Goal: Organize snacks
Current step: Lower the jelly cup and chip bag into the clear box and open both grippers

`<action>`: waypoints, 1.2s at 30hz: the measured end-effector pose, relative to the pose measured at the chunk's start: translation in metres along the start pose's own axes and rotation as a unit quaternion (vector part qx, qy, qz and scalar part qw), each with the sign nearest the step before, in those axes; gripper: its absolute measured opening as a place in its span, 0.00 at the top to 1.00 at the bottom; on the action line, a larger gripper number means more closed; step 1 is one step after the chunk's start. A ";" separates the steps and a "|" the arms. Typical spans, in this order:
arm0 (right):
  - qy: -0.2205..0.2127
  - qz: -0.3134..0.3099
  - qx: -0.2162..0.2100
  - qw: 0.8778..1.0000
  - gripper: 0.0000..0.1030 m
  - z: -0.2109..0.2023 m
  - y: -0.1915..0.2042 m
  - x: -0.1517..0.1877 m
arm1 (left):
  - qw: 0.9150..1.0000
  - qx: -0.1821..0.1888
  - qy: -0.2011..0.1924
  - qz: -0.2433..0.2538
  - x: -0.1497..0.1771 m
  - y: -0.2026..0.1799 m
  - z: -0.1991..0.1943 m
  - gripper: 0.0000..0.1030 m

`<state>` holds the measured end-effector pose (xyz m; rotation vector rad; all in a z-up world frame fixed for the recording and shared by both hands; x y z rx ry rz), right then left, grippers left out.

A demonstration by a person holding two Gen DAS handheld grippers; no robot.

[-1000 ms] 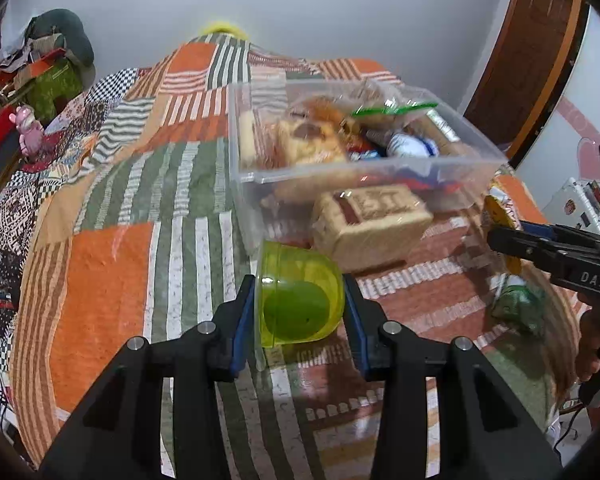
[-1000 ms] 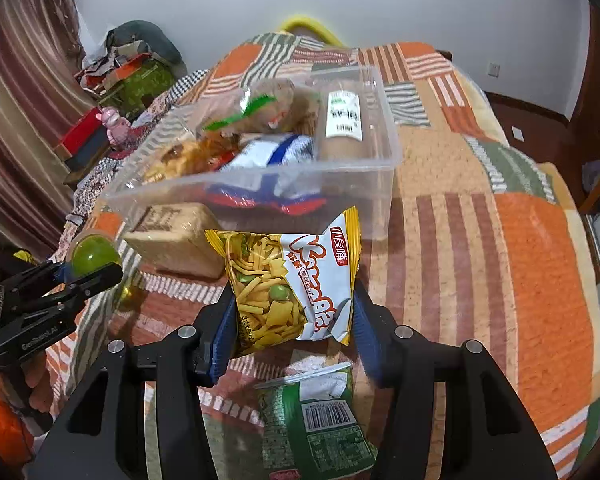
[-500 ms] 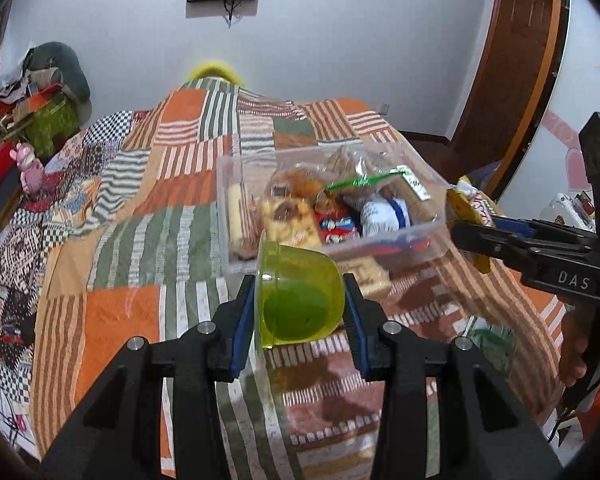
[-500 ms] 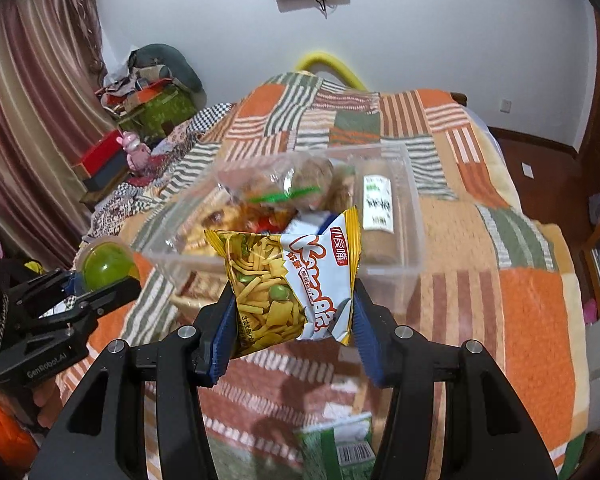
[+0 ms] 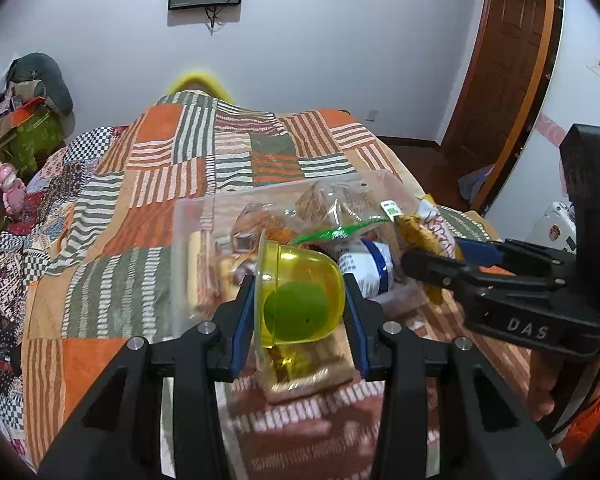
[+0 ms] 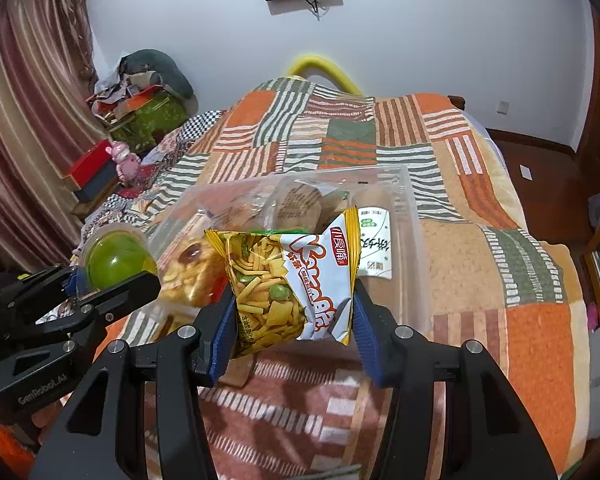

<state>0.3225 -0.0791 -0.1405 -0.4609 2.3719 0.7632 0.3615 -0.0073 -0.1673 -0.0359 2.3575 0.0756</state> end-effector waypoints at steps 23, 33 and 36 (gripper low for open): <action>0.027 -0.001 0.010 1.000 0.49 0.015 -0.022 -0.004 | 0.999 -0.026 0.008 0.032 -0.007 -0.025 0.041 0.60; 0.017 -0.025 0.027 0.999 0.37 -0.004 -0.017 -0.005 | 0.999 -0.032 -0.003 0.016 -0.011 -0.008 0.021 0.46; 0.003 -0.030 0.032 0.999 0.31 -0.015 -0.015 -0.007 | 0.999 -0.037 -0.010 0.017 -0.009 -0.002 0.011 0.40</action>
Point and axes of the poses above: each gripper's, at about its wrist camera, not at the fingertips, and z roughly the way its jaws point, y to its left, x to its underside, the point moved 9 cm from there along z, roughly the way its jaws point, and after that the axes turned 14 degrees about -x, right-handed, at the moved point
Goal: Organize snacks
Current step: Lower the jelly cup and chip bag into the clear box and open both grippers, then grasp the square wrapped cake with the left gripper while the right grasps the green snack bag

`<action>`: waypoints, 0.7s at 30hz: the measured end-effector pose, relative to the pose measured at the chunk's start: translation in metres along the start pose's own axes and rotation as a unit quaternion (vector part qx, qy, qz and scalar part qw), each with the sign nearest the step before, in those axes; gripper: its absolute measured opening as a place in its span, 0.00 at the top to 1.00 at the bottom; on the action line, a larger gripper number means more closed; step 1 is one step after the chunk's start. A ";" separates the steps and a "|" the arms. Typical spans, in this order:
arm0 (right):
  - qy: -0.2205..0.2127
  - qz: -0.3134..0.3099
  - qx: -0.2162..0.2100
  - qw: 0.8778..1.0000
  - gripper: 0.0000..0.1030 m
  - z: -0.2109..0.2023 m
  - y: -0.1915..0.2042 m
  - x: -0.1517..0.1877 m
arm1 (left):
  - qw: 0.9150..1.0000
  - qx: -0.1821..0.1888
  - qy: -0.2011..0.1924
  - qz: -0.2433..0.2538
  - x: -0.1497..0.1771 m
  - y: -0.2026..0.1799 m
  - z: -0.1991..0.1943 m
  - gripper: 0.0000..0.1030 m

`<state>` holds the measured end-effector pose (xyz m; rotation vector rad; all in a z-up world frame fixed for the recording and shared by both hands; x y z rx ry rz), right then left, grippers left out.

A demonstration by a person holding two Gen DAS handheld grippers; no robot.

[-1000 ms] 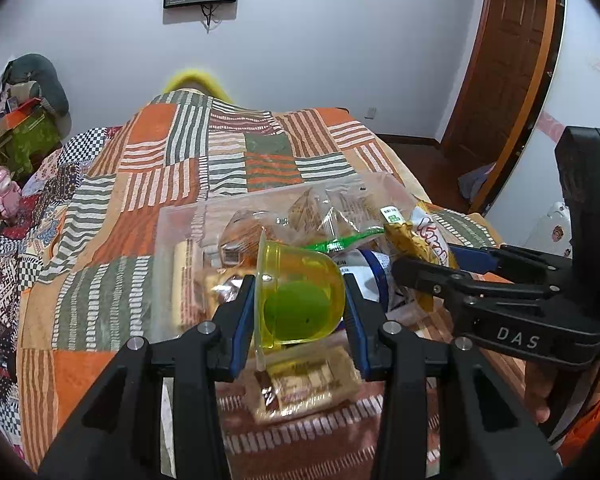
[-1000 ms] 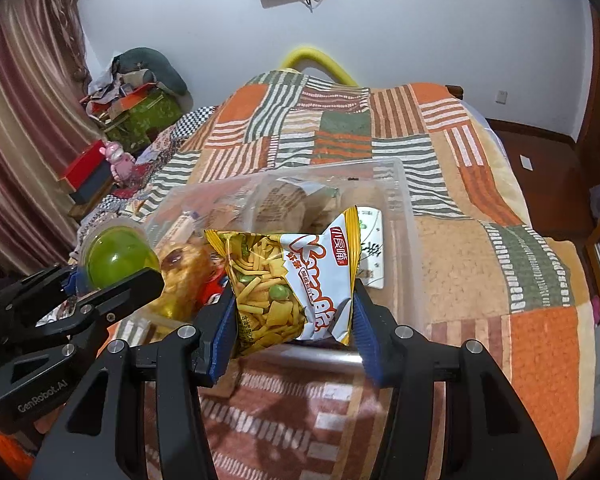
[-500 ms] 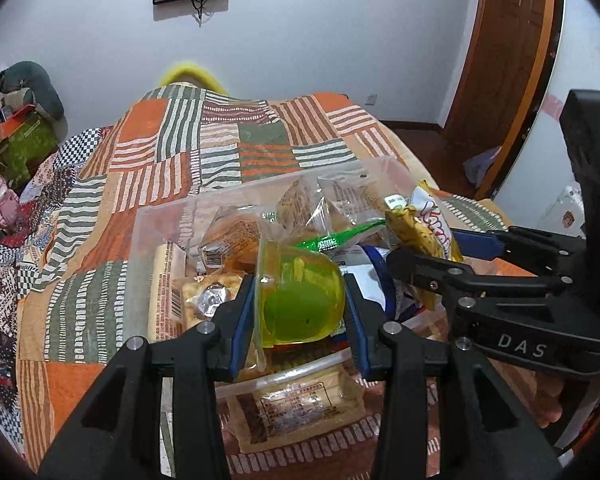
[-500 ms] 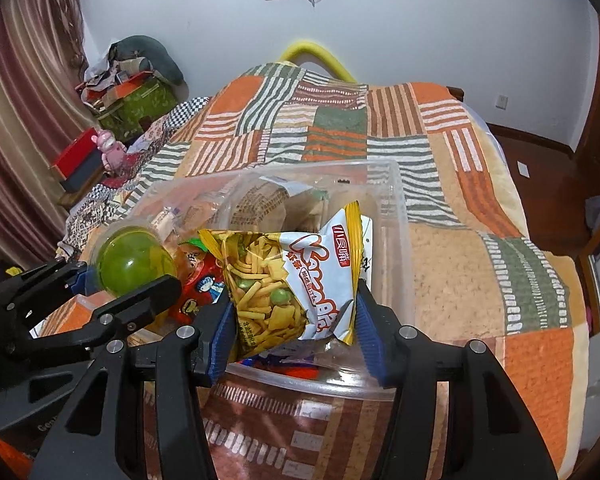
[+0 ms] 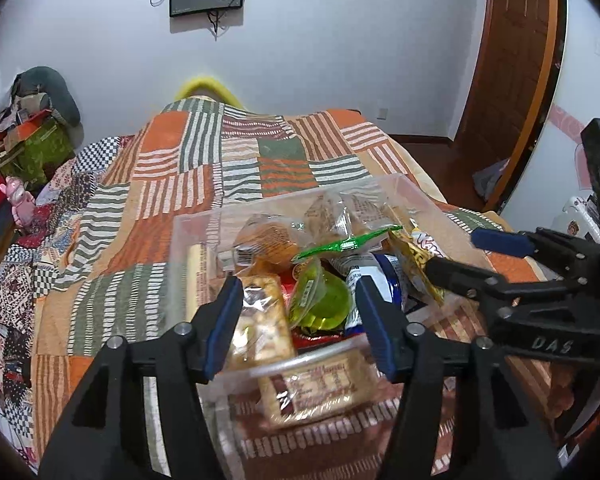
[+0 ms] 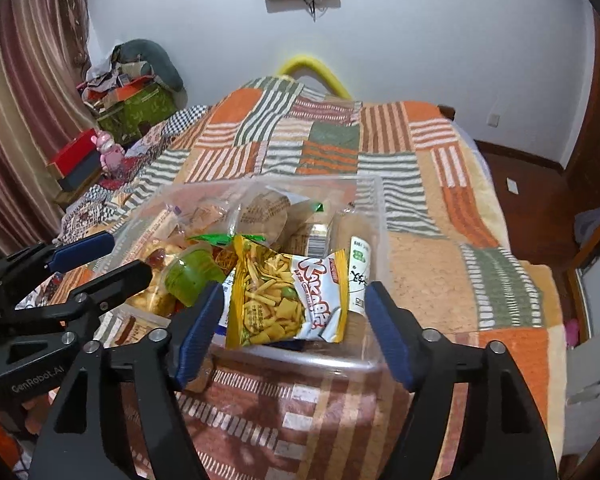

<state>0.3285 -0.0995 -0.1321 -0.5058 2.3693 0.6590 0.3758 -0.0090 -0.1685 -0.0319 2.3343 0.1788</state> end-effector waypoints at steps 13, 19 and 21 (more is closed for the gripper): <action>0.000 0.004 0.011 1.000 0.27 -0.032 0.009 0.038 | 1.000 -0.006 -0.008 -0.001 0.037 0.015 -0.044 0.21; 0.036 0.017 0.013 0.999 0.27 -0.035 0.009 0.080 | 1.000 0.003 0.013 0.007 0.070 0.009 -0.056 0.20; 0.048 0.023 0.013 0.999 0.27 -0.035 0.008 0.091 | 1.000 0.006 0.022 0.008 0.082 0.008 -0.059 0.20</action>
Point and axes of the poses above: each gripper's, at about its wrist camera, not at the fingertips, and z roughly the way its jaws point, y to its left, x to its underside, the point moved 9 cm from there along z, roughly the way its jaws point, and after that the axes turned 14 degrees about -x, right-handed, at the moved point
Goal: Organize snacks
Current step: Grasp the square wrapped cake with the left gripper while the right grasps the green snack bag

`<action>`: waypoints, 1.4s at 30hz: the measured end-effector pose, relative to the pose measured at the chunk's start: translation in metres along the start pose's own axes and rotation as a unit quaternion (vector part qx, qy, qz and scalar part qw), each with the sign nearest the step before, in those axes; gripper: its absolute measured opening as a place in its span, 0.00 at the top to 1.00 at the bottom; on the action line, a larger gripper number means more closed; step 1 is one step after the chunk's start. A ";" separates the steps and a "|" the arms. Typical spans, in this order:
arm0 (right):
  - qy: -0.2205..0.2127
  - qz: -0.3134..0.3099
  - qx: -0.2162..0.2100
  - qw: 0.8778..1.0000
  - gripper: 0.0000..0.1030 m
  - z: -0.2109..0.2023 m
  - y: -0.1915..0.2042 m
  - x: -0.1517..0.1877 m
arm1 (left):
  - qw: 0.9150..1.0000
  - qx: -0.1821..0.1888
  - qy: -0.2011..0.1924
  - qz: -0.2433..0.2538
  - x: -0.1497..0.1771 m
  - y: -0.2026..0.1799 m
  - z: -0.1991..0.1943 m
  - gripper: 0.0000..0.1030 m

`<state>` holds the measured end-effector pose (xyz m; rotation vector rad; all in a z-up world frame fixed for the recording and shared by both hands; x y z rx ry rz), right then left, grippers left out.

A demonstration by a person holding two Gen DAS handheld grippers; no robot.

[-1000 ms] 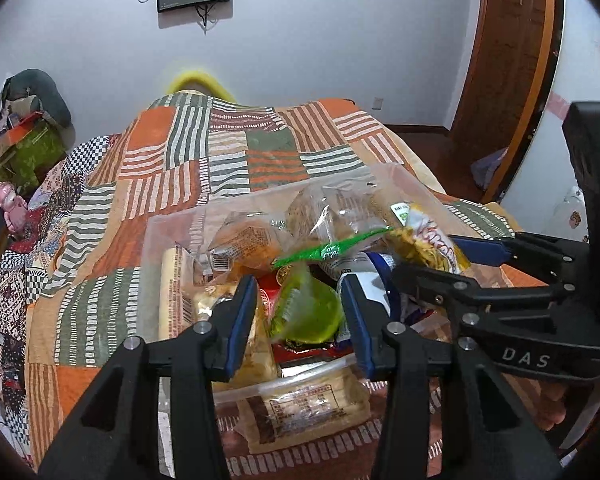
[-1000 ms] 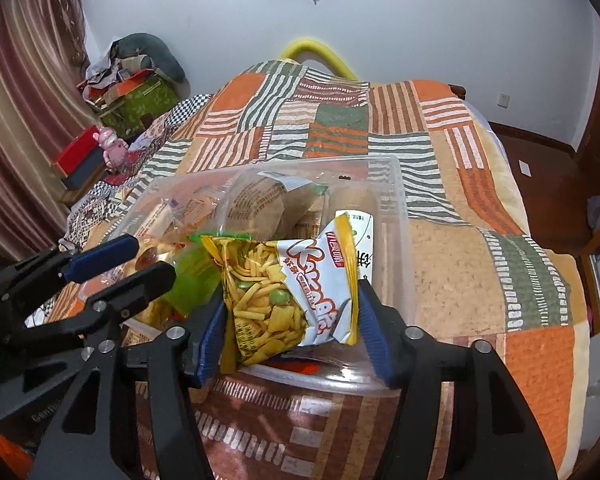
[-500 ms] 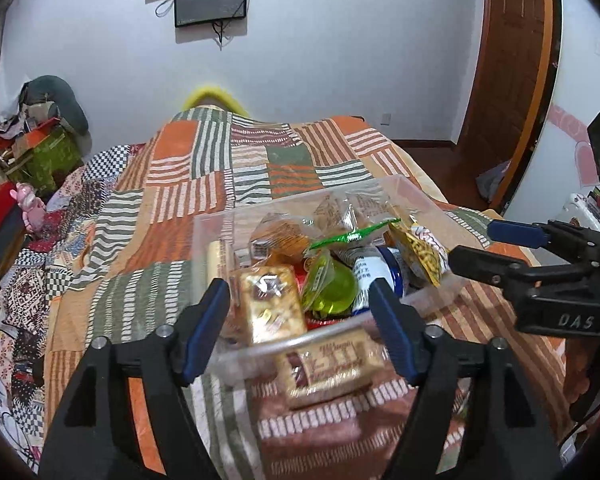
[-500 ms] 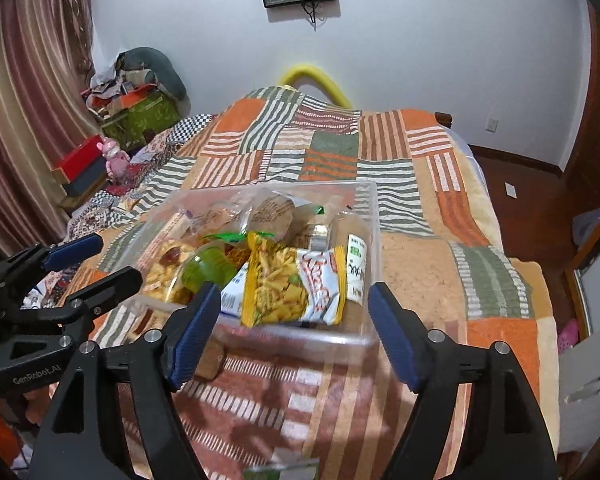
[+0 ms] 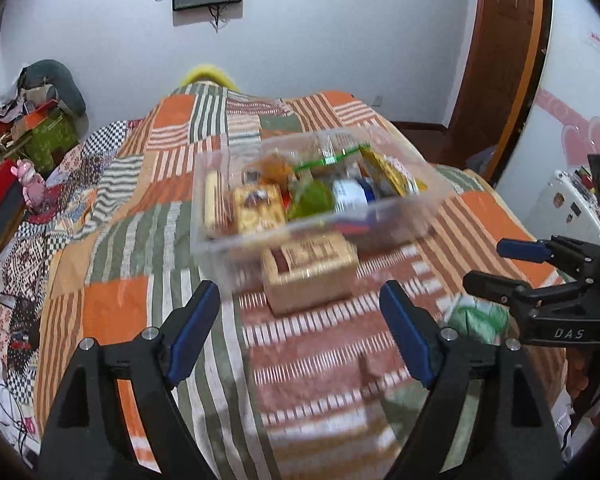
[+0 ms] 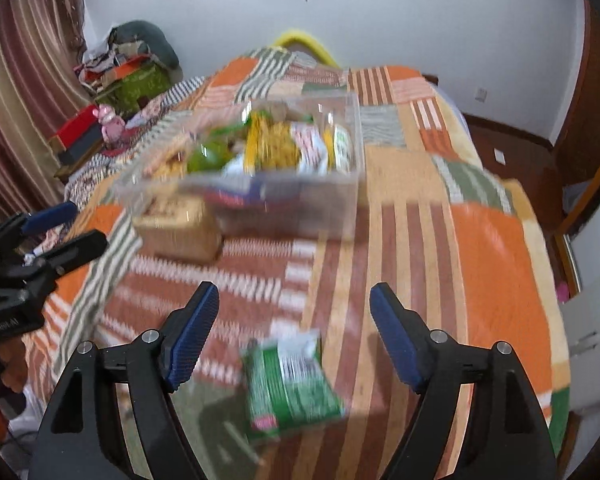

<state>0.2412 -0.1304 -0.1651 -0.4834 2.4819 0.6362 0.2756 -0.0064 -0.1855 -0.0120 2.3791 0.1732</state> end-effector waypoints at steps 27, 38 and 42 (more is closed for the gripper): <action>0.001 0.036 -0.015 0.999 0.58 0.016 -0.006 0.010 | 0.999 -0.006 0.042 -0.023 0.011 -0.009 0.033 0.11; -0.019 0.039 -0.043 0.998 0.58 0.025 0.000 -0.014 | 0.997 -0.030 0.063 -0.031 -0.001 -0.015 0.080 0.09; -0.018 0.042 -0.045 0.998 0.58 0.027 -0.002 -0.015 | 0.997 -0.037 0.061 -0.025 -0.006 -0.021 0.092 0.09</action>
Point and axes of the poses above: each gripper's, at about its wrist camera, not at the fingertips, and z roughly the way its jaws point, y to its left, x to its underside, the point moved 9 cm from there along z, roughly the way its jaws point, and after that the axes turned 14 degrees about -x, right-handed, at the moved point
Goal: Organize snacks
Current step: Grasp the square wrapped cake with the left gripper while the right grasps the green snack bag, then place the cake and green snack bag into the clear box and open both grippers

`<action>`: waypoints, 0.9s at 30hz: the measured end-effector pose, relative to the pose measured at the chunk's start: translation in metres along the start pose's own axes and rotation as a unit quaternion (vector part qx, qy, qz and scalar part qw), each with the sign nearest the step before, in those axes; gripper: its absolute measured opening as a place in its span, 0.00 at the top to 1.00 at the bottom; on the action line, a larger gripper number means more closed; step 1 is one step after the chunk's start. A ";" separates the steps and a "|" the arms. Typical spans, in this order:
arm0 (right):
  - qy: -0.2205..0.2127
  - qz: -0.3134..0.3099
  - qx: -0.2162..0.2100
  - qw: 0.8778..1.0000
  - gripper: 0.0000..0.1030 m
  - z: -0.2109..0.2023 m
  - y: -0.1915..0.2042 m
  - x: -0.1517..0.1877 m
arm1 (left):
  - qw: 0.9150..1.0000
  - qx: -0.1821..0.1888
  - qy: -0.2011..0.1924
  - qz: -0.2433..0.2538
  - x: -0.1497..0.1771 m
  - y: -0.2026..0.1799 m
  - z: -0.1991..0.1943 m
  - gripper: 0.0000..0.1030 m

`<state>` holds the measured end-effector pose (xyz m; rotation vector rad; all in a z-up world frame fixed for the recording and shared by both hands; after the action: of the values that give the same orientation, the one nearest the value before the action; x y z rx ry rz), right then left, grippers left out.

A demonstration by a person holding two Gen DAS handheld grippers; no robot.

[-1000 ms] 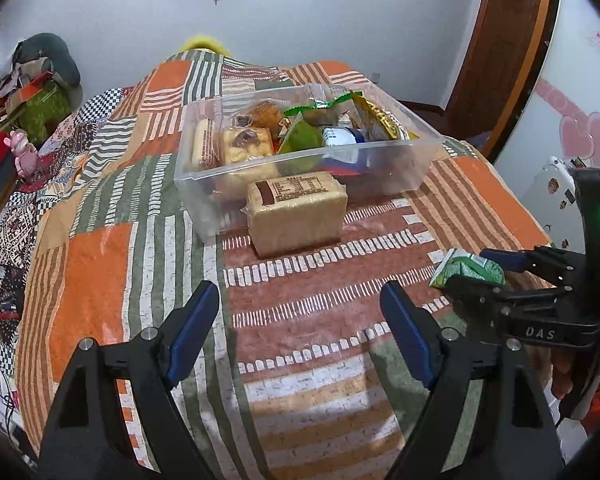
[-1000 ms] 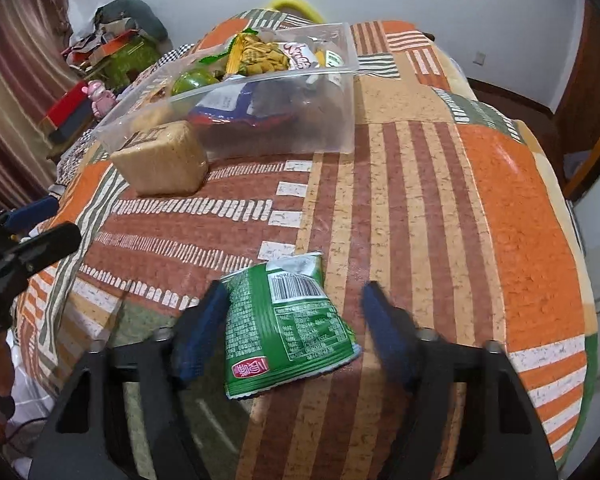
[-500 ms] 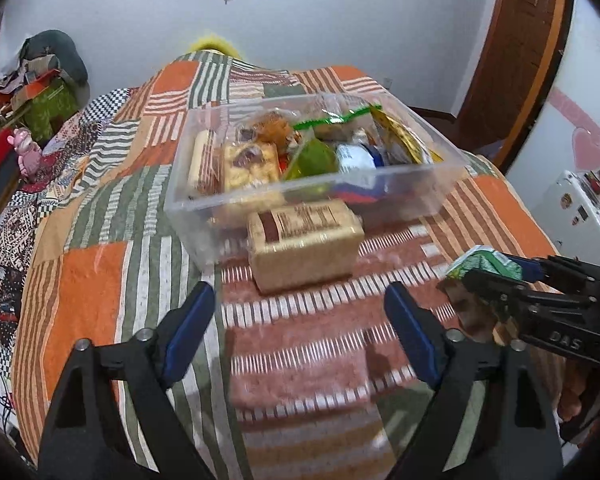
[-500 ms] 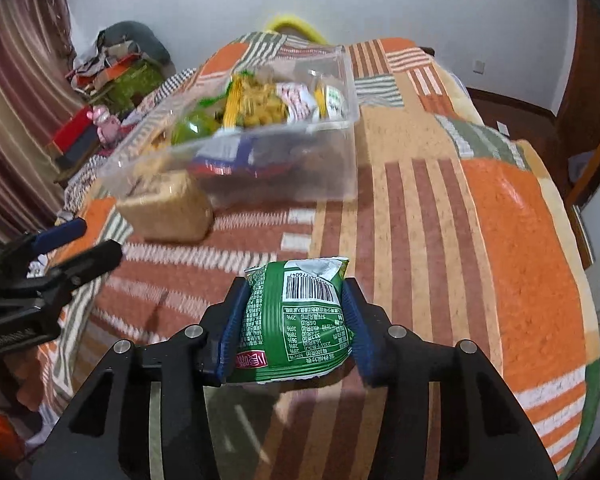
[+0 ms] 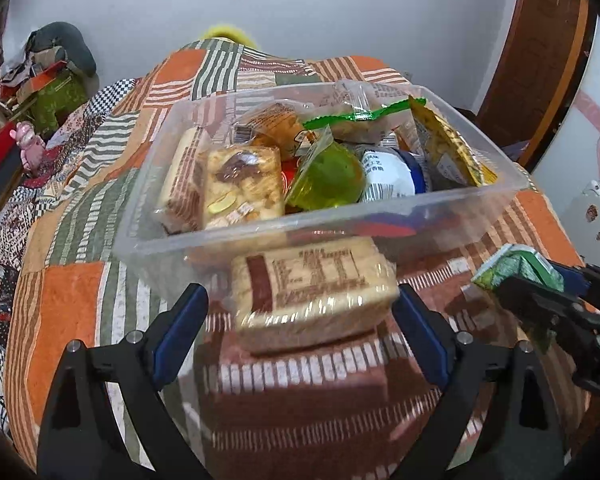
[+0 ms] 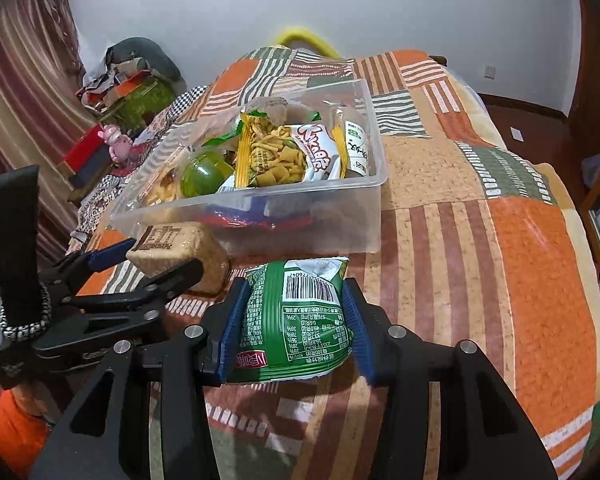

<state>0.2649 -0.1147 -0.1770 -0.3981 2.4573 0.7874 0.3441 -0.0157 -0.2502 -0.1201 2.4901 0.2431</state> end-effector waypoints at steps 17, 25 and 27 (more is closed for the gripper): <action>0.000 0.011 -0.002 1.000 0.58 -0.001 -0.006 -0.003 | 1.000 0.014 -0.006 0.002 0.008 -0.002 -0.004 0.21; -0.019 -0.003 -0.007 1.000 0.58 -0.012 0.006 -0.021 | 0.999 0.036 -0.024 -0.019 0.000 0.012 -0.039 0.21; -0.027 -0.007 -0.010 1.000 0.58 -0.014 0.009 -0.028 | 0.998 0.043 -0.036 -0.026 -0.007 0.015 -0.050 0.21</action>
<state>0.2785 -0.1124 -0.1474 -0.3946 2.3959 0.8072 0.3185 -0.0114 -0.2043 -0.1370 2.4185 0.1175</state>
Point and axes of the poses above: each gripper's, at about its wrist camera, not at the fingertips, and z roughly the way its jaws point, y to its left, x to its underside, the point moved 9 cm from there along z, roughly the way its jaws point, and after that the axes turned 14 degrees about -x, right-handed, at the moved point
